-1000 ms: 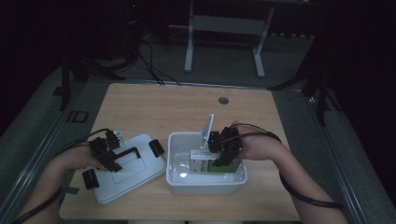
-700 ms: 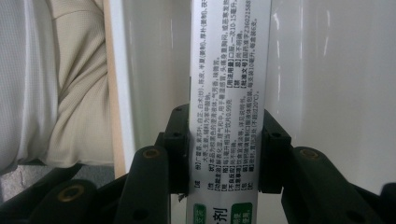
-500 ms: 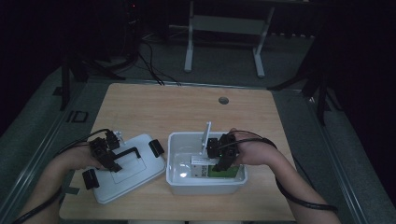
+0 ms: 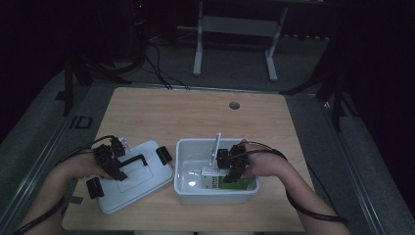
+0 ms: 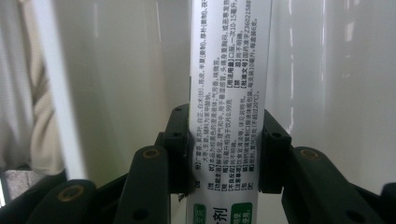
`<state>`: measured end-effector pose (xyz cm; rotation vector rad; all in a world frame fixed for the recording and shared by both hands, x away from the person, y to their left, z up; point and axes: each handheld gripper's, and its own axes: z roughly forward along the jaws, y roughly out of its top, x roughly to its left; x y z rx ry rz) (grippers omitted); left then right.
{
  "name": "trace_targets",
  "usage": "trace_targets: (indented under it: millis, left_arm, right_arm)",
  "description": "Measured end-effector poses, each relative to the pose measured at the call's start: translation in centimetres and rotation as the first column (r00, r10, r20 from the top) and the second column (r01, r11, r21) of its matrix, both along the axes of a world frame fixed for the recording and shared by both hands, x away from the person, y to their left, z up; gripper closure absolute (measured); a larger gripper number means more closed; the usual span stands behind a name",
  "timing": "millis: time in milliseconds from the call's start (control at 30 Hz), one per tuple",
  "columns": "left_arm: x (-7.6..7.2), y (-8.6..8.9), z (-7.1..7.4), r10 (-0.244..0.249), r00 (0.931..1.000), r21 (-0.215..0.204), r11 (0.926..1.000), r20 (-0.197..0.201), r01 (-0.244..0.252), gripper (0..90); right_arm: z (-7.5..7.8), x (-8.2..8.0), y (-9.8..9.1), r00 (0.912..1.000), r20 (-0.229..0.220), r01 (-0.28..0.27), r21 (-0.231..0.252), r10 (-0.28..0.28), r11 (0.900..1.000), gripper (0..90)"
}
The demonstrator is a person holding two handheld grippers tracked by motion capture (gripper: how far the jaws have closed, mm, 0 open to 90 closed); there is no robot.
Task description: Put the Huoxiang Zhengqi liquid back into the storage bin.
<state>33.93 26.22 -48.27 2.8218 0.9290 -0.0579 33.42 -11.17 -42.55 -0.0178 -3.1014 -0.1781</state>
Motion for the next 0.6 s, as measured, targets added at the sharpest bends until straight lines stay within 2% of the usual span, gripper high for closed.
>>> trace_targets:
  millis: [333, 467, 600]
  left_arm:
    - [0.1, -0.2, -0.2, -0.005, 1.0000, -0.002, 1.0000, -0.002, 0.005, 37.7]
    - [0.1, -0.2, -0.2, -0.005, 1.0000, 0.001, 1.0000, -0.003, 0.005, 37.8]
    - [0.1, -0.2, -0.3, -0.006, 1.0000, 0.003, 1.0000, -0.002, 0.006, 37.8]
  right_arm:
    - [-1.5, -0.1, -0.2, 0.9997, -0.021, -0.015, -0.001, 0.015, 0.9999, 63.6]
    - [-2.3, -0.3, -0.2, 0.9994, -0.028, -0.021, -0.016, 0.020, 0.9997, 63.4]
    - [-2.6, -0.2, -0.4, 0.9992, -0.038, -0.013, -0.006, 0.012, 0.9999, 63.3]
